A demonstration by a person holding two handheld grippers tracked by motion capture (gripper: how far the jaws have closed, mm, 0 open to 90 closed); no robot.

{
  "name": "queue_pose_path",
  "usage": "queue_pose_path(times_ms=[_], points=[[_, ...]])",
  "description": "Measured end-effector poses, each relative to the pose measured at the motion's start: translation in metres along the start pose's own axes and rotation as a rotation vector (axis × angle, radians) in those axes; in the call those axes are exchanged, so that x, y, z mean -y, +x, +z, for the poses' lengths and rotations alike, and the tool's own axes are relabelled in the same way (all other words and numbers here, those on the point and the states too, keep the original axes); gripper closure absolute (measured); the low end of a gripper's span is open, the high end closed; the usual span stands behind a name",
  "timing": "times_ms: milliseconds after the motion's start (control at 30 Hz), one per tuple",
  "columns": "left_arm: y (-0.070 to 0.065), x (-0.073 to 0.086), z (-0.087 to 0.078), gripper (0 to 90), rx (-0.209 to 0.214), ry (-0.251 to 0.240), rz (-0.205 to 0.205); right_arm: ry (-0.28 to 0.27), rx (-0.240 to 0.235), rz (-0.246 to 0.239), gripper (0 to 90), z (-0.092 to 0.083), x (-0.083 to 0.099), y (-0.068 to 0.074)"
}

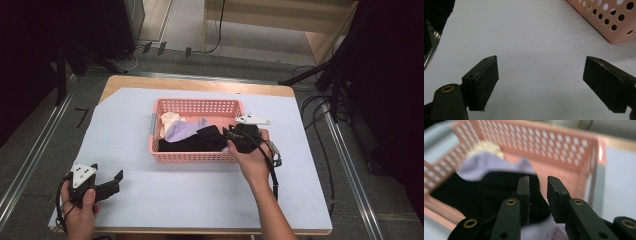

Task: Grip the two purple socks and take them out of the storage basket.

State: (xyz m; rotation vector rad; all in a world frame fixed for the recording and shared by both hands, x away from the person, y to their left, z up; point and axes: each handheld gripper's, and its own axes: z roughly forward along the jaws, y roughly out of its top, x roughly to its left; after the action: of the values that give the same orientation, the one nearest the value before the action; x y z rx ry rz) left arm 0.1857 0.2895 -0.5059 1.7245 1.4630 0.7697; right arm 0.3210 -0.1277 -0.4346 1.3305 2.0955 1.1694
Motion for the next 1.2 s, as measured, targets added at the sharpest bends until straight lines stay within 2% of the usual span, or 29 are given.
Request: queue_pose_path(times_ms=[100, 133, 267, 300, 367, 400, 467, 500, 567, 600, 700, 733, 767, 833, 867, 933, 967, 1033, 1100, 1133, 1167, 1200], points=[[0.0, 0.0, 0.0, 14.3, -0.001, 0.005, 0.002, 0.102, 0.059, 0.024, 74.4, 0.003, 0.009, -0.007], [0.0, 0.0, 0.0, 14.3, -0.001, 0.005, 0.002, 0.119, 0.063, 0.028, 74.3, 0.004, 0.01, -0.008], [0.0, 0.0, 0.001, 14.3, -0.002, 0.004, 0.003, 0.162, 0.061, 0.057, 72.8, 0.007, 0.013, -0.009], [0.0, 0.0, 0.0, 14.3, -0.002, 0.004, 0.001, 0.196, 0.055, 0.067, 71.3, 0.009, 0.012, -0.008], [0.0, 0.0, 0.0, 14.3, -0.002, 0.005, 0.002, 0.207, 0.064, 0.068, 70.1, 0.01, 0.011, -0.007], [0.0, 0.0, 0.0, 14.3, -0.002, 0.004, 0.002, 0.231, 0.058, 0.093, 68.7, 0.011, 0.009, -0.007], [0.0, 0.0, 0.0, 14.3, -0.003, 0.004, 0.001, 0.245, 0.06, 0.095, 68.8, 0.011, 0.009, -0.006], [0.0, 0.0, 0.0, 14.3, -0.003, 0.004, 0.001, 0.274, 0.082, 0.099, 68.8, 0.013, 0.008, -0.005], [0.0, 0.0, 0.001, 14.3, -0.002, 0.004, 0.001, 0.288, 0.092, 0.097, 68.4, 0.013, 0.008, -0.005], [0.0, 0.0, 0.001, 14.3, -0.001, 0.004, 0.0, 0.317, 0.115, 0.104, 66.4, 0.015, 0.009, -0.005], [0.0, 0.0, 0.001, 14.3, -0.001, 0.004, 0.0, 0.325, 0.108, 0.117, 67.1, 0.016, 0.009, -0.004], [0.0, 0.0, 0.001, 14.3, -0.002, 0.003, 0.0, 0.339, 0.101, 0.131, 68.3, 0.016, 0.009, -0.004], [0.0, 0.0, 0.001, 14.3, 0.0, 0.004, 0.001, 0.377, 0.088, 0.125, 71.8, 0.019, 0.011, -0.003], [0.0, 0.0, 0.0, 14.3, -0.001, 0.006, 0.002, 0.386, 0.088, 0.115, 74.2, 0.021, 0.012, -0.002], [0.0, 0.0, 0.0, 14.3, -0.004, 0.008, 0.003, 0.384, 0.106, 0.101, 81.5, 0.022, 0.013, -0.003], [0.0, 0.0, 0.0, 14.2, -0.006, 0.004, -0.003, 0.36, 0.102, 0.133, 89.1, 0.019, 0.014, -0.007], [0.0, 0.0, 0.0, 14.2, -0.007, 0.004, -0.003, 0.345, 0.097, 0.143, 89.8, 0.018, 0.014, -0.009], [0.0, 0.0, 0.0, 14.2, -0.006, 0.005, -0.003, 0.31, 0.076, 0.166, 90.0, 0.013, 0.014, -0.012], [0.0, 0.0, 0.0, 14.2, -0.008, 0.007, -0.002, 0.261, 0.068, 0.162, 90.0, 0.009, 0.013, -0.012], [0.0, 0.0, 0.0, 14.2, -0.008, 0.007, -0.002, 0.261, 0.068, 0.162, 90.0, 0.009, 0.013, -0.012], [0.0, 0.0, 0.0, 14.2, -0.009, 0.005, -0.002, 0.235, 0.056, 0.163, 90.0, 0.006, 0.012, -0.012], [0.0, 0.0, 0.0, 14.2, -0.009, 0.003, -0.001, 0.17, 0.04, 0.159, 90.0, 0.0, 0.008, -0.013]])
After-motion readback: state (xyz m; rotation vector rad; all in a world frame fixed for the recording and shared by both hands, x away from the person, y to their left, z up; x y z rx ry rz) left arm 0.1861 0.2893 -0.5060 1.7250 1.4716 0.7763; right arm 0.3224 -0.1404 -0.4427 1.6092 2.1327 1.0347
